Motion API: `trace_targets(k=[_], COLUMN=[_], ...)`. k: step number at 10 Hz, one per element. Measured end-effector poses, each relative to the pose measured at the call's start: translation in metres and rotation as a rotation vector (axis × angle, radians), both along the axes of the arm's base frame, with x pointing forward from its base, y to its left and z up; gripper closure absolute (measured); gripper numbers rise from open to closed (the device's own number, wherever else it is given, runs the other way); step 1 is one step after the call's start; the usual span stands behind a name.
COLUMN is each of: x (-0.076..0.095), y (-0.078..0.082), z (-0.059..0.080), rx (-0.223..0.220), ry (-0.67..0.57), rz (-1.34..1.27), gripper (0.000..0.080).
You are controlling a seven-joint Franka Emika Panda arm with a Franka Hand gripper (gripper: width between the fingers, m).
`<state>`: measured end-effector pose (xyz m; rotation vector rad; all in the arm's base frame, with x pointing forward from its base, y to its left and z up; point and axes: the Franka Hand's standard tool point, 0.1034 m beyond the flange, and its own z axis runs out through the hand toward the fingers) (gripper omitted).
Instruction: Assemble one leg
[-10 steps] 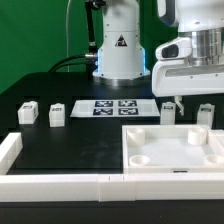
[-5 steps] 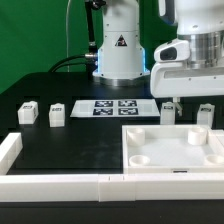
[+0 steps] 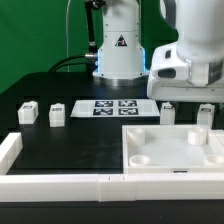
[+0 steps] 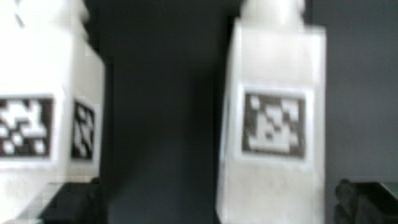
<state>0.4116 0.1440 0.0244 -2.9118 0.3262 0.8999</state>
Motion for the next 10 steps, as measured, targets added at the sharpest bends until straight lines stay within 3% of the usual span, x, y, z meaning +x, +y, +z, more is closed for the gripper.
trace_targets(k=[2,6,10], x=[-0.002,-0.006,-0.015], y=[0.001,0.011,0.008], z=[-0.003,0.011,-0.004], rx=[0.015,0.022,0.05], ry=[0.171,0.154,0.158], rz=[0.005,0.022,0.017], gripper=[0.015,0.015,0.015])
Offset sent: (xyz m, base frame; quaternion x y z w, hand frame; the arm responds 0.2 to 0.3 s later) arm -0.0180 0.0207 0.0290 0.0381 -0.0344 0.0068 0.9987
